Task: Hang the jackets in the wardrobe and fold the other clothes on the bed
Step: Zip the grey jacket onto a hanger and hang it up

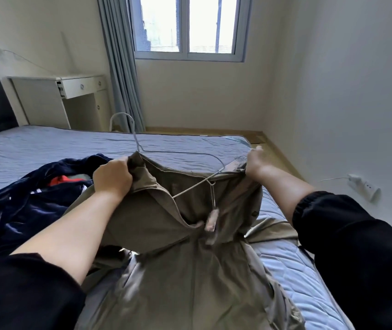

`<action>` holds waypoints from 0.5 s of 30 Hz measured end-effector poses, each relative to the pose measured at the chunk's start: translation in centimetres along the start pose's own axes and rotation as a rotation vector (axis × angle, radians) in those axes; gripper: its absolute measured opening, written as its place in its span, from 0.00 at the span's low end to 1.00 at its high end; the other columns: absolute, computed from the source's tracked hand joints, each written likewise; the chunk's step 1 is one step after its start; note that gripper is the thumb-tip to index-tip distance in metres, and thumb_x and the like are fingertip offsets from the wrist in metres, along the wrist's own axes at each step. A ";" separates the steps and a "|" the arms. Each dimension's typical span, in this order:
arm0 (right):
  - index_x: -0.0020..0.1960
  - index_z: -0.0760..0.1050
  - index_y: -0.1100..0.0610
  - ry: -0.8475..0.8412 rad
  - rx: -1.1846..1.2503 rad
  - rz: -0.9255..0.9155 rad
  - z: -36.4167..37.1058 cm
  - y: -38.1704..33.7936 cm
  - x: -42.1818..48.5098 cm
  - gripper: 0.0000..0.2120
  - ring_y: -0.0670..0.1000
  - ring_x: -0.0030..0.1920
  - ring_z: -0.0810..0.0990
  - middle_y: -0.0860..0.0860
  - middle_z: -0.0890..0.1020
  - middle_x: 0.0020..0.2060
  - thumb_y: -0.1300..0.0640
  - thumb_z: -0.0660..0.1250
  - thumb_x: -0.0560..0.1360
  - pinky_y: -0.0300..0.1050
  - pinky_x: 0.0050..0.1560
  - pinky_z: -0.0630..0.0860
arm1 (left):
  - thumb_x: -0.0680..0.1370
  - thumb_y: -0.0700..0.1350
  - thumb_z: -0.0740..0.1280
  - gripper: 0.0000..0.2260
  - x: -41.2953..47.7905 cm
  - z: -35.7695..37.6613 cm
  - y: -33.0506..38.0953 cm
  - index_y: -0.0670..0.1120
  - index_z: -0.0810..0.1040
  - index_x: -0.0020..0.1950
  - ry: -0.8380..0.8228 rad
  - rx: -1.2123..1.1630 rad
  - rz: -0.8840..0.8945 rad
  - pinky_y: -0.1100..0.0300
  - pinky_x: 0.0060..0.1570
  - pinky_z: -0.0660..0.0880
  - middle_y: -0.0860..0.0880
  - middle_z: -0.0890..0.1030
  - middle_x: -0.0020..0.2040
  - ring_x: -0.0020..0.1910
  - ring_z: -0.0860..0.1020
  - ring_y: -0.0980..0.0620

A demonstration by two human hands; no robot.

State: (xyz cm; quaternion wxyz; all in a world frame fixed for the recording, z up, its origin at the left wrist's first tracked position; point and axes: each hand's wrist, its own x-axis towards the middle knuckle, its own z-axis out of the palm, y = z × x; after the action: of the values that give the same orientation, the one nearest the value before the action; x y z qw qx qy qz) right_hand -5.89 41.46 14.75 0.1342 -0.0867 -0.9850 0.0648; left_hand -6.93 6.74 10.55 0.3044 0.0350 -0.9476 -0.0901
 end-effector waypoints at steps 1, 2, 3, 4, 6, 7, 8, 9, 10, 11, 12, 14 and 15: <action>0.59 0.74 0.65 0.008 -0.011 0.054 0.2 0.4 0.0 0.14 0.61 0.59 0.76 0.62 0.74 0.61 0.65 0.59 0.75 0.46 0.52 0.73 | 0.72 0.36 0.61 0.09 -0.1 0.0 -0.1 0.43 0.77 0.50 -0.003 0.001 -0.003 0.52 0.41 0.70 0.36 0.81 0.47 0.47 0.79 0.34; 0.58 0.75 0.64 0.006 0.004 0.111 0.4 0.7 -0.1 0.13 0.61 0.58 0.77 0.61 0.76 0.59 0.65 0.59 0.75 0.47 0.52 0.74 | 0.72 0.36 0.61 0.10 -0.1 0.0 -0.2 0.43 0.77 0.50 -0.003 0.000 -0.008 0.52 0.40 0.69 0.36 0.81 0.47 0.47 0.79 0.34; 0.57 0.75 0.62 -0.019 0.035 0.173 0.4 1.1 -0.1 0.12 0.60 0.57 0.78 0.60 0.78 0.57 0.64 0.60 0.75 0.46 0.52 0.74 | 0.72 0.36 0.61 0.10 -0.1 0.1 -0.3 0.42 0.77 0.50 0.001 -0.002 -0.012 0.52 0.40 0.69 0.36 0.81 0.47 0.47 0.79 0.34; 0.55 0.76 0.61 -0.064 0.089 0.241 0.3 1.3 -0.1 0.11 0.59 0.54 0.79 0.59 0.79 0.55 0.62 0.61 0.75 0.46 0.51 0.75 | 0.73 0.36 0.61 0.10 -0.1 0.1 -0.4 0.42 0.77 0.50 0.009 -0.005 -0.012 0.52 0.40 0.69 0.36 0.81 0.47 0.47 0.79 0.33; 0.51 0.74 0.60 -0.171 0.353 0.366 0.1 1.5 0.1 0.06 0.57 0.43 0.80 0.59 0.80 0.45 0.60 0.62 0.75 0.44 0.41 0.75 | 0.73 0.35 0.60 0.08 -0.2 0.2 -0.2 0.41 0.77 0.49 0.038 -0.024 -0.001 0.52 0.39 0.68 0.35 0.81 0.46 0.45 0.79 0.33; 0.51 0.72 0.60 -0.239 0.603 0.437 0.1 1.2 0.2 0.05 0.56 0.37 0.79 0.58 0.79 0.41 0.60 0.62 0.77 0.44 0.37 0.74 | 0.73 0.35 0.60 0.07 -0.2 0.3 -0.1 0.41 0.76 0.48 0.053 -0.036 0.003 0.52 0.38 0.67 0.35 0.81 0.45 0.44 0.79 0.32; 0.51 0.71 0.59 -0.312 0.890 0.508 0.1 0.9 0.2 0.04 0.55 0.35 0.78 0.58 0.79 0.39 0.60 0.61 0.79 0.46 0.37 0.74 | 0.74 0.36 0.60 0.07 -0.3 0.4 0.1 0.40 0.76 0.48 0.067 -0.049 0.004 0.53 0.38 0.66 0.35 0.81 0.45 0.44 0.79 0.32; 0.52 0.70 0.59 -0.370 1.163 0.573 0.1 0.7 0.1 0.03 0.55 0.35 0.77 0.57 0.78 0.40 0.60 0.60 0.80 0.50 0.39 0.75 | 0.74 0.36 0.60 0.06 -0.4 0.4 0.3 0.40 0.76 0.48 0.085 -0.064 0.000 0.53 0.37 0.66 0.35 0.81 0.44 0.43 0.79 0.32; 0.51 0.70 0.59 -0.386 1.374 0.632 0.2 0.5 0.2 0.03 0.55 0.36 0.77 0.57 0.77 0.40 0.59 0.59 0.81 0.53 0.43 0.76 | 0.75 0.36 0.60 0.06 -0.4 0.5 0.5 0.40 0.76 0.47 0.108 -0.082 -0.002 0.53 0.37 0.65 0.35 0.81 0.44 0.43 0.79 0.32; 0.49 0.70 0.59 -0.375 1.497 0.674 0.3 0.5 0.4 0.05 0.55 0.36 0.77 0.57 0.77 0.40 0.59 0.58 0.81 0.55 0.45 0.76 | 0.75 0.36 0.60 0.06 -0.5 0.5 0.6 0.40 0.76 0.47 0.135 -0.103 -0.001 0.53 0.37 0.64 0.35 0.81 0.44 0.42 0.79 0.32; 0.46 0.70 0.59 -0.351 1.552 0.702 0.4 0.5 0.7 0.07 0.55 0.36 0.77 0.57 0.77 0.39 0.58 0.58 0.81 0.55 0.45 0.77 | 0.75 0.36 0.60 0.06 -0.5 0.5 0.7 0.40 0.76 0.47 0.159 -0.122 0.004 0.53 0.36 0.64 0.35 0.81 0.43 0.41 0.79 0.32; 0.43 0.71 0.60 -0.287 1.575 0.755 0.5 0.6 1.1 0.10 0.55 0.33 0.78 0.57 0.78 0.35 0.55 0.60 0.81 0.54 0.46 0.79 | 0.76 0.36 0.60 0.05 -0.6 0.4 0.7 0.41 0.75 0.46 0.190 -0.150 0.023 0.53 0.36 0.63 0.36 0.81 0.43 0.40 0.78 0.32; 0.42 0.71 0.60 -0.253 1.590 0.786 0.5 0.7 1.3 0.11 0.55 0.31 0.78 0.57 0.78 0.34 0.55 0.62 0.80 0.52 0.43 0.80 | 0.76 0.36 0.60 0.05 -0.6 0.4 0.6 0.41 0.75 0.46 0.198 -0.157 0.034 0.53 0.36 0.63 0.36 0.80 0.44 0.39 0.78 0.32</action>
State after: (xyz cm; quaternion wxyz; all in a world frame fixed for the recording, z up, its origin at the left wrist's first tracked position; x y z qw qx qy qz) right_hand -7.15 42.38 14.54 0.0134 -0.2914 -0.5558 0.7785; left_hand -6.69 7.47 9.99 0.3998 0.0035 -0.9034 -0.1551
